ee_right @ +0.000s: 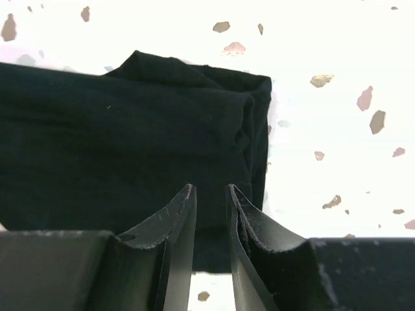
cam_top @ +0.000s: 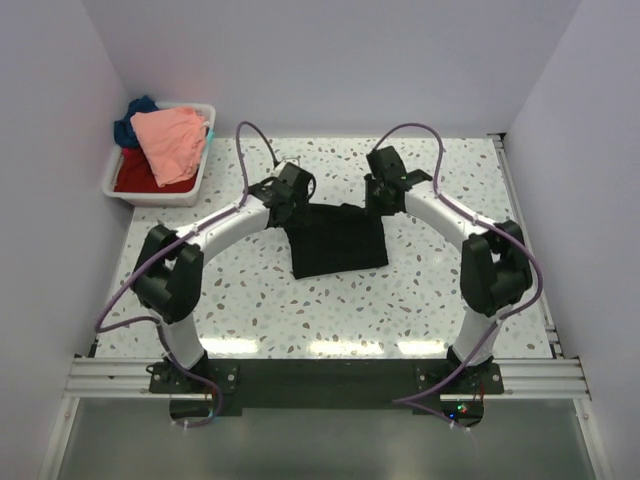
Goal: Fold and stack the t-shirts
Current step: Fold the tshirt, then neatly place the folded tshirt to the corner
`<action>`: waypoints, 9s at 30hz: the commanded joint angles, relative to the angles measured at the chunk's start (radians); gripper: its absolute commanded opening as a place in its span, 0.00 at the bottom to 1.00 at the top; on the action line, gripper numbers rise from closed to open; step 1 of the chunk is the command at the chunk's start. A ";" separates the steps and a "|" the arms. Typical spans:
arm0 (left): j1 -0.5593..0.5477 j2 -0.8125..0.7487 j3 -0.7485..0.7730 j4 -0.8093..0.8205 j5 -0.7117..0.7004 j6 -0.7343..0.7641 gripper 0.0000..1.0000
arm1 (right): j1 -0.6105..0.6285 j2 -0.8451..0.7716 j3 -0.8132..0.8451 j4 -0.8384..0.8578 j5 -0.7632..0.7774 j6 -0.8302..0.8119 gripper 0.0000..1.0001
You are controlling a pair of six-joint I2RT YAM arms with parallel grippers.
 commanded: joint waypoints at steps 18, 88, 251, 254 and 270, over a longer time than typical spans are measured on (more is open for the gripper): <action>0.064 0.235 0.135 0.182 0.013 0.010 0.62 | -0.014 0.309 0.281 0.043 0.025 -0.038 0.28; 0.263 -0.097 -0.198 0.326 0.187 0.056 0.68 | -0.289 0.211 -0.202 0.400 -0.640 -0.064 0.65; 0.306 0.004 -0.080 0.253 0.214 0.142 0.69 | -0.393 0.630 0.610 -0.143 0.470 0.011 0.43; 0.306 -0.007 -0.089 0.256 0.211 0.142 0.69 | -0.393 0.614 0.591 -0.132 0.446 0.013 0.42; 0.308 -0.045 -0.133 0.289 0.227 0.159 0.75 | -0.301 0.415 0.580 0.037 0.436 -0.070 0.57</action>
